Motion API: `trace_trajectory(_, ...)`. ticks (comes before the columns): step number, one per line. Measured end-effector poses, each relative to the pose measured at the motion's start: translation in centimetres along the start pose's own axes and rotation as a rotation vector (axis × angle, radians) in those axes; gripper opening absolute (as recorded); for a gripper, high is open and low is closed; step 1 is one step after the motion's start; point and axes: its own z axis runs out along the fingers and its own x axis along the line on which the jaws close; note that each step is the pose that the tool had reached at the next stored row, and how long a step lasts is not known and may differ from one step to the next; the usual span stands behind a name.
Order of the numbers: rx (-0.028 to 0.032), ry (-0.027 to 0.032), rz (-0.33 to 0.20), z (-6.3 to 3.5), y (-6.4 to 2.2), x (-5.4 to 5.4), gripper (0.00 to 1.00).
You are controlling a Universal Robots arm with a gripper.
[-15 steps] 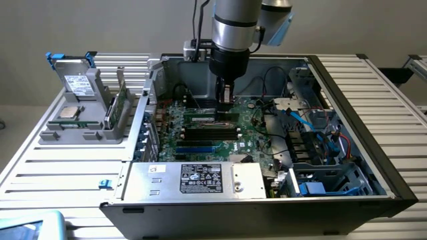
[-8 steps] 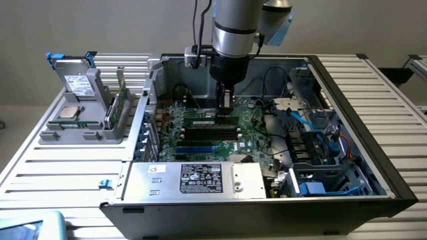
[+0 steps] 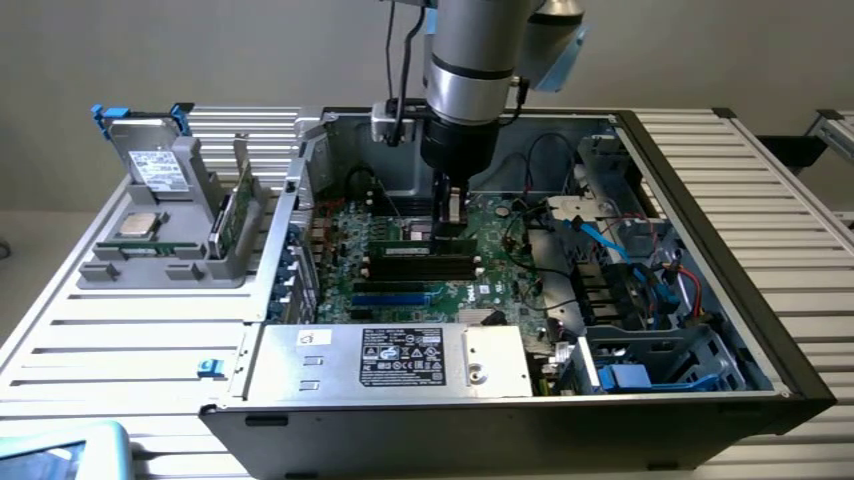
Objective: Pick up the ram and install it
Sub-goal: 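Insert the ram into the slot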
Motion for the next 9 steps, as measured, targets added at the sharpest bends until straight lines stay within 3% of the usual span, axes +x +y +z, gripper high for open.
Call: trace_trajectory(9,-0.0004,0.0004,-0.004,0.3,-0.03,0.11,0.15)
